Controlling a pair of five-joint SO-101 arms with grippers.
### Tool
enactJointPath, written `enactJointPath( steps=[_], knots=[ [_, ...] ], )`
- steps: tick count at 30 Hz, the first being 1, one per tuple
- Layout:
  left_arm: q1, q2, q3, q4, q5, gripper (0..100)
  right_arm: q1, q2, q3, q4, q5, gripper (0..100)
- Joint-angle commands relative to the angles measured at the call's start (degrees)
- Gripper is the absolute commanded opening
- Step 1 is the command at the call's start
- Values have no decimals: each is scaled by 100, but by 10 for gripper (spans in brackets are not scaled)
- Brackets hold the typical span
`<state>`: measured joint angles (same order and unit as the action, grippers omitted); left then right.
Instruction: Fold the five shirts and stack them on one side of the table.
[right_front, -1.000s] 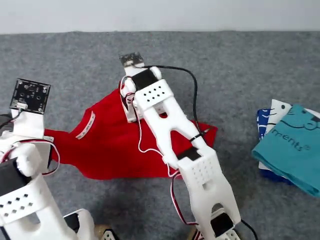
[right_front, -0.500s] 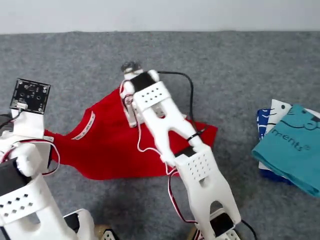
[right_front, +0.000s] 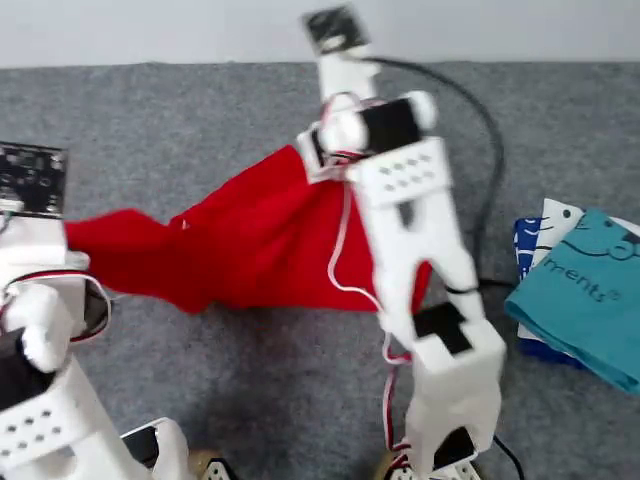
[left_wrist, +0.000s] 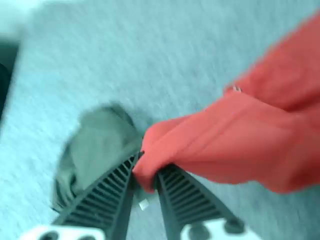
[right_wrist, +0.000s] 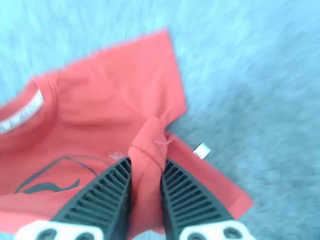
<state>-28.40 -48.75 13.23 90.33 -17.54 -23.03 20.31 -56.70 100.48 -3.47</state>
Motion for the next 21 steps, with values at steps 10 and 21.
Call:
enactJointPath(
  steps=[10, 21],
  knots=[
    [1108, 9, -1754, -958, 88, 15, 1051, -2475, -334, -13, 62, 9],
    [1582, 35, -2527, -2716, -79, 15, 1420, -3565, -334, -875, 70, 9]
  ],
)
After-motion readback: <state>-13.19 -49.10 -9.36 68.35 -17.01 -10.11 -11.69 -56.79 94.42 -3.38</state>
